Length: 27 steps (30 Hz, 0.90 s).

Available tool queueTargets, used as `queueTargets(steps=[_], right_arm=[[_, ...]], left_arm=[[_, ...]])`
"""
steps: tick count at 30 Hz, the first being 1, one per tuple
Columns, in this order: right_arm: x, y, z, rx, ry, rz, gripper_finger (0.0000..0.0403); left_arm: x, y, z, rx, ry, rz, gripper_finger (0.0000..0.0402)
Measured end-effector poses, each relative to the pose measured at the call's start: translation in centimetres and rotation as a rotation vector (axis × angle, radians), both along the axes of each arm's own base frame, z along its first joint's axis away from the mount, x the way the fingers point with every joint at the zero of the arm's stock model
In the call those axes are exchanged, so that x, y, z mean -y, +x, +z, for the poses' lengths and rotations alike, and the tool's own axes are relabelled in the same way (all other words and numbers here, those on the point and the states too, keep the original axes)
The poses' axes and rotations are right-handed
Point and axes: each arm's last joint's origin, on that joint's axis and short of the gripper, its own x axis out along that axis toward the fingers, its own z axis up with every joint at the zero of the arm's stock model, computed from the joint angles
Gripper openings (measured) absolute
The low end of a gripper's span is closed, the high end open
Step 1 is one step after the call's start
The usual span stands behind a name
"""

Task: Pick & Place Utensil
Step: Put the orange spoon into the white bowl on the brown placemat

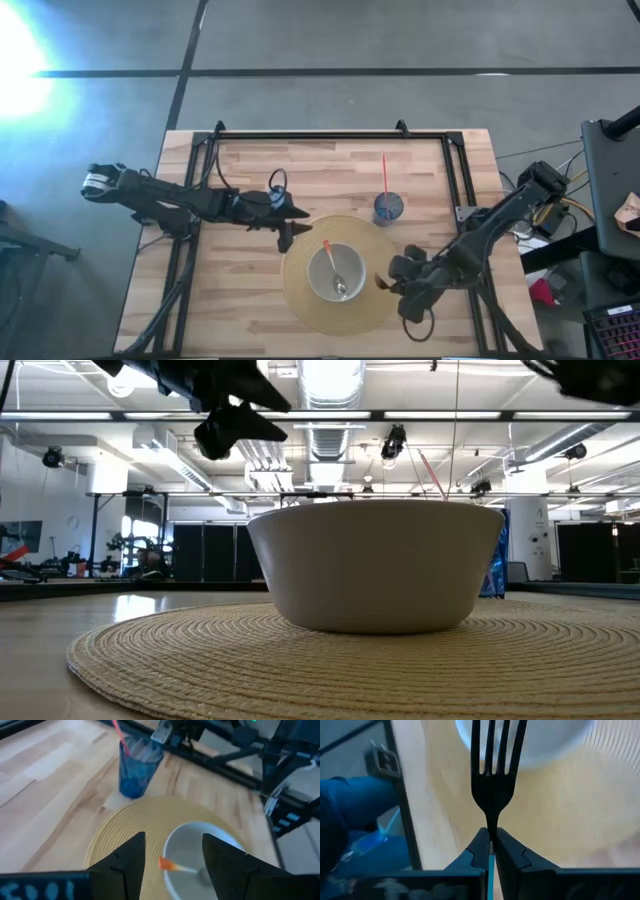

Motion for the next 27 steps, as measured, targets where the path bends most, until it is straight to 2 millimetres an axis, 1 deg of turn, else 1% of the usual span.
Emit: queueTargets(steps=[4, 9, 16, 20, 23, 27], right_arm=[[0.3, 0.9, 2.0, 0.13, -0.114, 0.046, 0.0012], [1.2, 2.0, 3.8, 0.226, -0.247, 0.096, 0.0012], [2.8, 3.3, 4.8, 0.262, -0.347, 0.145, 0.0013], [3.7, 3.9, 5.2, 0.272, -0.404, 0.175, 0.0013], [4.3, 4.2, 5.6, 0.286, -0.479, 0.212, 0.0013], [4.7, 4.7, 6.2, 0.302, -0.607, 0.287, 0.0013]], left_arm=[[0.0, 0.1, 0.3, 0.037, -0.039, 0.013, 0.0188], [0.1, 0.2, 0.4, 0.047, -0.067, 0.01, 0.0188], [0.6, 0.2, 0.7, 0.07, -0.112, -0.049, 0.0188], [1.1, 0.3, 1.2, 0.124, -0.132, -0.089, 0.0188], [1.6, 0.4, 1.8, 0.181, -0.148, -0.132, 0.0188], [2.0, 0.4, 2.1, 0.216, -0.158, -0.162, 0.0188]])
